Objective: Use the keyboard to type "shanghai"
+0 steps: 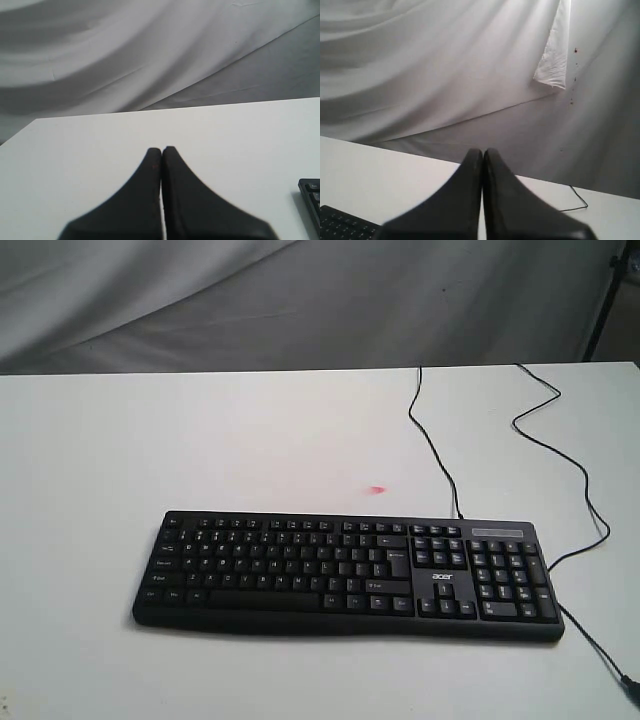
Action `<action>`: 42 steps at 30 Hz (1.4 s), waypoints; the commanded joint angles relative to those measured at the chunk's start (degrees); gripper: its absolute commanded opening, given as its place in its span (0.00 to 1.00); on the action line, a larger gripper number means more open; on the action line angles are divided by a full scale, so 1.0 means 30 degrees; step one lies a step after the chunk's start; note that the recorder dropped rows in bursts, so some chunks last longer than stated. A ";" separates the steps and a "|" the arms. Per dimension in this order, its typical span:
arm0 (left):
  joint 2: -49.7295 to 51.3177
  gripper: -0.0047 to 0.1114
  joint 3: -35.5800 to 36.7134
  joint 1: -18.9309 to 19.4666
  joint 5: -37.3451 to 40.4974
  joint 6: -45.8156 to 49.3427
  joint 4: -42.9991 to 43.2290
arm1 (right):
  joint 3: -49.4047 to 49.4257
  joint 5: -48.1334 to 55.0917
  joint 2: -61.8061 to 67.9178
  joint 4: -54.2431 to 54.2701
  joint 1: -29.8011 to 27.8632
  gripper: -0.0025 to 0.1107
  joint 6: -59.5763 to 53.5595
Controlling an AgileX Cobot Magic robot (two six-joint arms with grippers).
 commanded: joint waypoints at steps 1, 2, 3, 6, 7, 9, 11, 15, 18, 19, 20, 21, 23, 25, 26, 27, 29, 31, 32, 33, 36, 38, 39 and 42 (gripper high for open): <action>0.0060 0.05 0.0098 -0.0073 -0.0120 -0.0052 -0.0010 | 0.1854 -0.2266 -0.0053 -0.0216 -0.0178 0.02 0.0216; 0.0060 0.05 0.0098 -0.0073 -0.0120 -0.0052 -0.0010 | 0.2197 -0.2497 -0.0053 -0.0216 -0.0178 0.02 0.0195; 0.0060 0.05 0.0098 -0.0073 -0.0120 -0.0052 -0.0010 | 0.2502 -0.2690 -0.0053 -0.0347 -0.0178 0.02 0.0195; 0.0060 0.05 0.0098 -0.0073 -0.0120 -0.0052 -0.0010 | 0.3329 -0.3444 -0.0053 -0.0347 -0.0178 0.02 0.0234; 0.0060 0.05 0.0098 -0.0073 -0.0120 -0.0052 -0.0010 | 0.3571 -0.3700 -0.0053 -0.0347 -0.0178 0.02 0.0282; 0.0060 0.05 0.0098 -0.0073 -0.0120 -0.0052 -0.0010 | 0.4079 -0.4087 -0.0053 -0.0347 -0.0178 0.02 0.0650; 0.0060 0.05 0.0098 -0.0073 -0.0120 -0.0052 -0.0010 | 0.4437 -0.4087 -0.0053 -0.0347 -0.0178 0.02 0.0832; 0.0060 0.05 0.0098 -0.0073 -0.0120 -0.0052 -0.0010 | 0.4930 -0.4127 -0.0053 -0.0216 -0.0178 0.02 0.0860; 0.0060 0.05 0.0098 -0.0073 -0.0120 -0.0052 -0.0010 | 0.5942 -0.4430 -0.0053 -0.0216 -0.0178 0.02 0.0962; 0.0060 0.05 0.0098 -0.0073 -0.0120 -0.0052 -0.0010 | 0.6170 -0.4614 -0.0053 -0.0216 -0.0178 0.02 0.1079; 0.0060 0.05 0.0098 -0.0073 -0.0120 -0.0052 -0.0010 | 0.6170 -0.4954 -0.0053 -0.0174 -0.0178 0.02 0.1087; 0.0060 0.05 0.0098 -0.0073 -0.0120 -0.0052 -0.0010 | 0.6170 -0.4190 -0.0053 -0.0174 -0.0178 0.02 0.1087; 0.0060 0.05 0.0098 -0.0073 -0.0120 -0.0052 -0.0010 | 0.6170 -0.3791 -0.0053 -0.0220 -0.0178 0.02 0.1087; 0.0060 0.05 0.0098 -0.0073 -0.0120 -0.0052 -0.0010 | 0.6170 -0.3084 -0.0053 -0.0220 -0.0178 0.02 0.1087; 0.0060 0.05 0.0098 -0.0073 -0.0120 -0.0052 -0.0010 | 0.6170 -0.2547 -0.0053 -0.0220 -0.0178 0.02 0.1087; 0.0060 0.05 0.0098 -0.0073 -0.0120 -0.0052 -0.0010 | 0.6170 -0.1815 -0.0053 -0.0220 -0.0178 0.02 0.1087; 0.0060 0.05 0.0098 -0.0073 -0.0120 -0.0052 -0.0010 | 0.6170 -0.0213 -0.0053 -0.0220 -0.0178 0.02 0.1087; 0.0060 0.05 0.0098 -0.0073 -0.0120 -0.0052 -0.0010 | 0.6170 0.0309 -0.0053 -0.0097 -0.0178 0.02 0.1087; 0.0060 0.05 0.0098 -0.0073 -0.0120 -0.0052 -0.0010 | 0.6170 0.0272 -0.0053 0.0001 -0.0178 0.02 0.1087; 0.0060 0.05 0.0098 -0.0073 -0.0120 -0.0052 -0.0010 | 0.6170 0.0272 -0.0053 0.0001 -0.0178 0.02 0.1087; 0.0060 0.05 0.0098 -0.0073 -0.0120 -0.0052 -0.0010 | 0.6170 0.0227 -0.0053 0.0001 -0.0178 0.02 0.1087; 0.0060 0.05 0.0098 -0.0073 -0.0120 -0.0052 -0.0010 | 0.6170 0.0227 -0.0053 0.0001 -0.0178 0.02 0.1087; 0.0060 0.05 0.0098 -0.0073 -0.0120 -0.0052 -0.0010 | 0.6170 0.0227 -0.0053 0.0001 -0.0178 0.02 0.1087; 0.0060 0.05 0.0098 -0.0073 -0.0120 -0.0052 -0.0010 | 0.6170 0.0227 -0.0053 0.0001 -0.0178 0.02 0.1087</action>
